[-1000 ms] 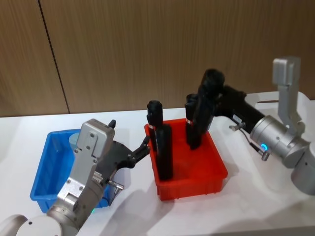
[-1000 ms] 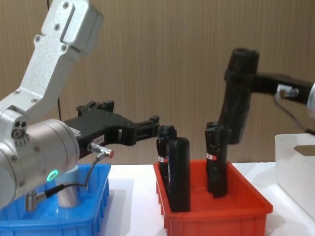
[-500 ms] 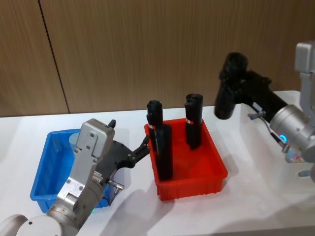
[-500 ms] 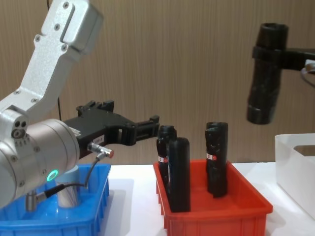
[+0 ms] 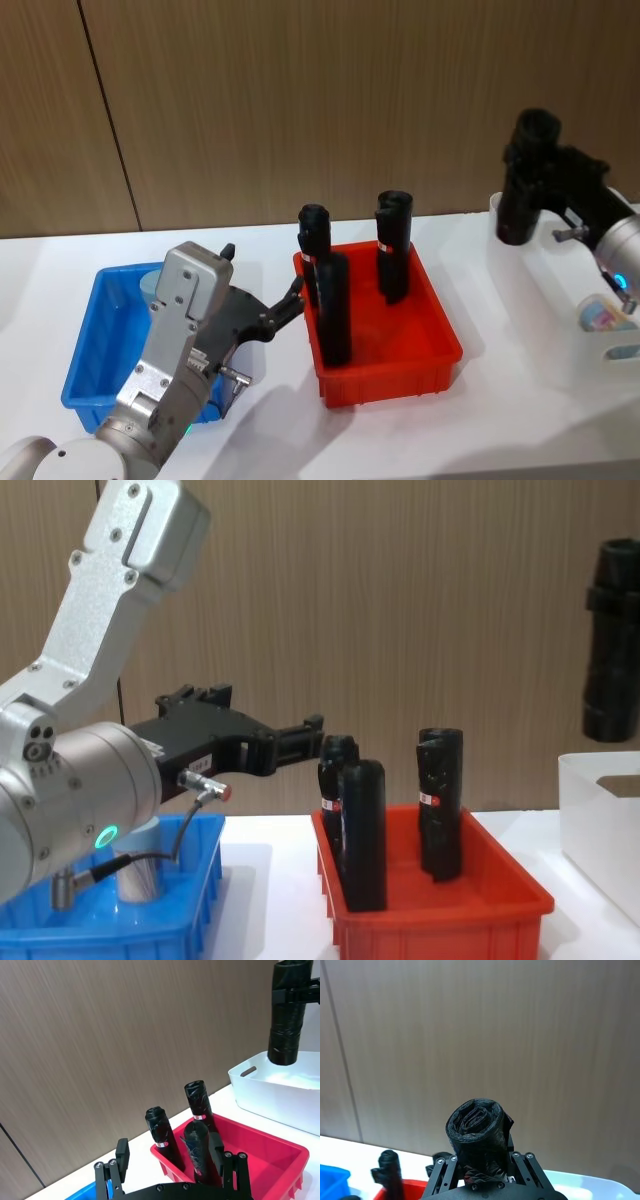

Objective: Pick the cotton swabs from the blue box and place them into the white box.

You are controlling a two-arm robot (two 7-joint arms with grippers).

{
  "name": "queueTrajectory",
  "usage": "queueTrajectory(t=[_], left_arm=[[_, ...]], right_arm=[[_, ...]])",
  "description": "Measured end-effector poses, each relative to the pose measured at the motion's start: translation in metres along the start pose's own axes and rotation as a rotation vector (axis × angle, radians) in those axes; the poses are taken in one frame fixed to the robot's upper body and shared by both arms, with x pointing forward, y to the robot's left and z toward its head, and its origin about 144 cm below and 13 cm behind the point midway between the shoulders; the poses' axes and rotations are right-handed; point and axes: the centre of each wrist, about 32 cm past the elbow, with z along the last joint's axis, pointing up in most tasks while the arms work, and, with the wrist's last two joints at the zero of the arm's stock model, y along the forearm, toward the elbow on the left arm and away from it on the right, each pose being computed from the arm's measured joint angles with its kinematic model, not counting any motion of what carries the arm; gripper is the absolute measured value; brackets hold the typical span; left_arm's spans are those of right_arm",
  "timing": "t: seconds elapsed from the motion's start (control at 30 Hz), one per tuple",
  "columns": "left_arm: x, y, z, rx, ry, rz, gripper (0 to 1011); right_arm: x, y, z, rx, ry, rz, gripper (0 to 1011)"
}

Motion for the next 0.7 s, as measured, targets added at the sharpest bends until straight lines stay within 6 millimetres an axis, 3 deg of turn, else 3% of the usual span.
queueTrajectory(t=[0.7], left_arm=[[0.0,0.0,0.0,0.0,0.0,0.0,1004]], right_arm=[[0.044,-0.003,-0.022,-0.121,-0.021,-0.167,413]])
